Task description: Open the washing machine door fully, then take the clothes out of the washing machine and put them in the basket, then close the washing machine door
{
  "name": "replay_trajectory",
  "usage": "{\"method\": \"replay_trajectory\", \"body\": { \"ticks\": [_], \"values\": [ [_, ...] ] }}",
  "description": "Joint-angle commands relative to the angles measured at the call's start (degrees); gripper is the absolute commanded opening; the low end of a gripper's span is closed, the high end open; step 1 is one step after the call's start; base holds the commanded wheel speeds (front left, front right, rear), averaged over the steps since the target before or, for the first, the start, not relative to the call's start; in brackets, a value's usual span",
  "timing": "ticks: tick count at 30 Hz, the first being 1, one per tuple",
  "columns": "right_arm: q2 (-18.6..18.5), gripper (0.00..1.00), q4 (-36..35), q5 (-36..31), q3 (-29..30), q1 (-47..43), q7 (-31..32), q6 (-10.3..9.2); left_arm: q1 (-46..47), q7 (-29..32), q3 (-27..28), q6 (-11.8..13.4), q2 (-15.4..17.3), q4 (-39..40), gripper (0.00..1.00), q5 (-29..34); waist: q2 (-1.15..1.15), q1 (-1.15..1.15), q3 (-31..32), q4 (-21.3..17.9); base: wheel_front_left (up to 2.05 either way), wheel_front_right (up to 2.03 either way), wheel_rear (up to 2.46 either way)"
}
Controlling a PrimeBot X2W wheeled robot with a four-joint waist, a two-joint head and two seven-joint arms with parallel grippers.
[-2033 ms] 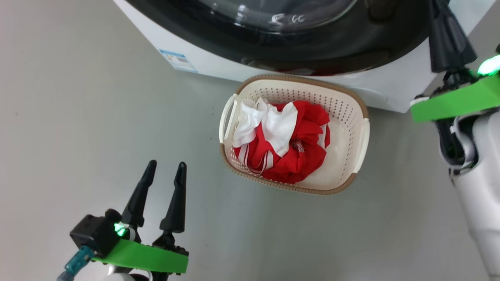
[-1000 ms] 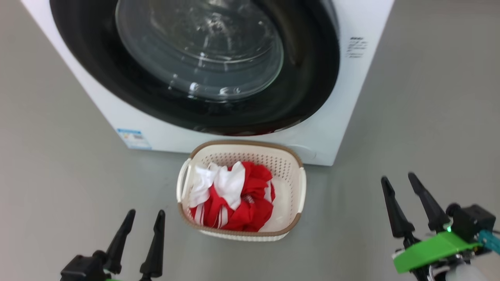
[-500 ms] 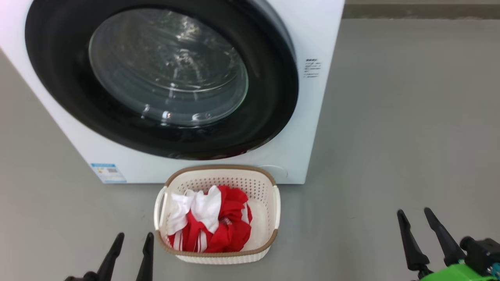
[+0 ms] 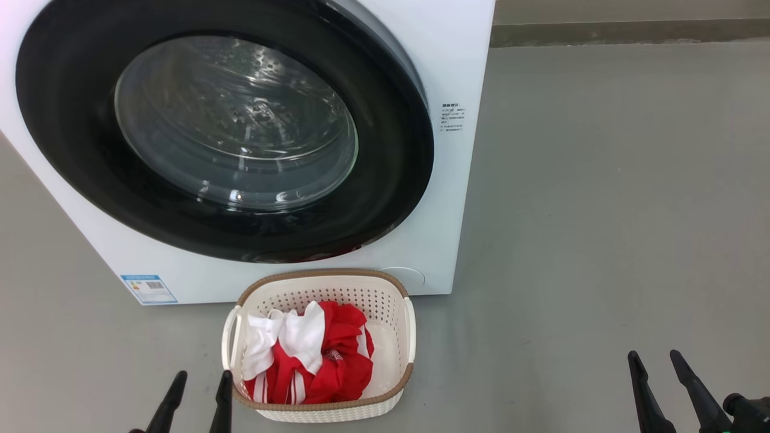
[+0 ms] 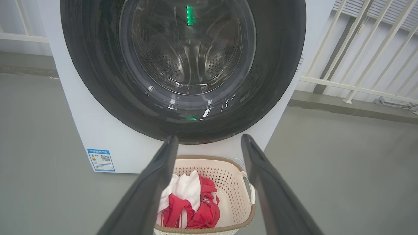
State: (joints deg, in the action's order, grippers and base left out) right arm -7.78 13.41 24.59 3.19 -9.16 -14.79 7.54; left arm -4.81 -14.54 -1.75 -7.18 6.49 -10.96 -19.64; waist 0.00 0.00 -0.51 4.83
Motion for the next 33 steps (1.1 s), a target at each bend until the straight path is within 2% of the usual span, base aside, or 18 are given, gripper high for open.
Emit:
{"method": "replay_trajectory", "body": {
  "ticks": [1, 13, 14, 21, 25, 33],
  "values": [
    [-0.8, 1.00, -1.5, -0.8, -0.7, 0.8, -0.2, -0.05, 1.0, -0.5, 2.2, -0.3, 0.7, 1.2, 1.00, -0.1, 0.00, 0.00, 0.0, -0.1, 0.00, 0.00, 0.00],
    [-0.4, 1.00, -1.6, -0.9, -0.8, 1.0, -0.2, -0.05, 1.1, -0.5, 2.4, -0.3, 0.2, 1.6, 1.00, -0.8, 0.00, 0.00, 0.3, 0.6, 0.00, 0.00, 0.00],
    [0.7, 0.00, -0.2, -0.1, 0.1, 0.0, 0.0, 0.00, 0.0, 0.0, 0.4, 0.0, -0.2, 0.2, 0.00, -0.4, 0.00, 0.00, 0.3, 0.6, 0.00, 0.00, 0.00],
    [2.3, 0.00, 3.1, 1.4, -0.4, 0.1, 0.6, 0.00, 0.0, 0.8, -0.3, 0.1, -1.4, -3.2, 0.00, -1.8, 0.00, 0.01, 0.3, 0.6, 0.00, 0.00, 0.00],
    [2.4, 0.00, 3.0, 3.5, -0.3, 0.6, 1.3, 0.00, 0.3, 1.4, 0.0, 0.1, -1.4, -3.1, 0.00, -4.2, 0.00, 0.13, 0.4, 0.4, 0.00, 0.00, 0.00],
    [2.6, 0.00, 2.9, 7.3, -0.1, 1.5, 2.4, -0.01, 0.9, 2.5, 0.4, 0.0, -1.5, -3.1, 0.00, -8.3, 0.00, 0.01, 0.3, 0.1, 0.00, 0.00, 0.00]
  ]
}}
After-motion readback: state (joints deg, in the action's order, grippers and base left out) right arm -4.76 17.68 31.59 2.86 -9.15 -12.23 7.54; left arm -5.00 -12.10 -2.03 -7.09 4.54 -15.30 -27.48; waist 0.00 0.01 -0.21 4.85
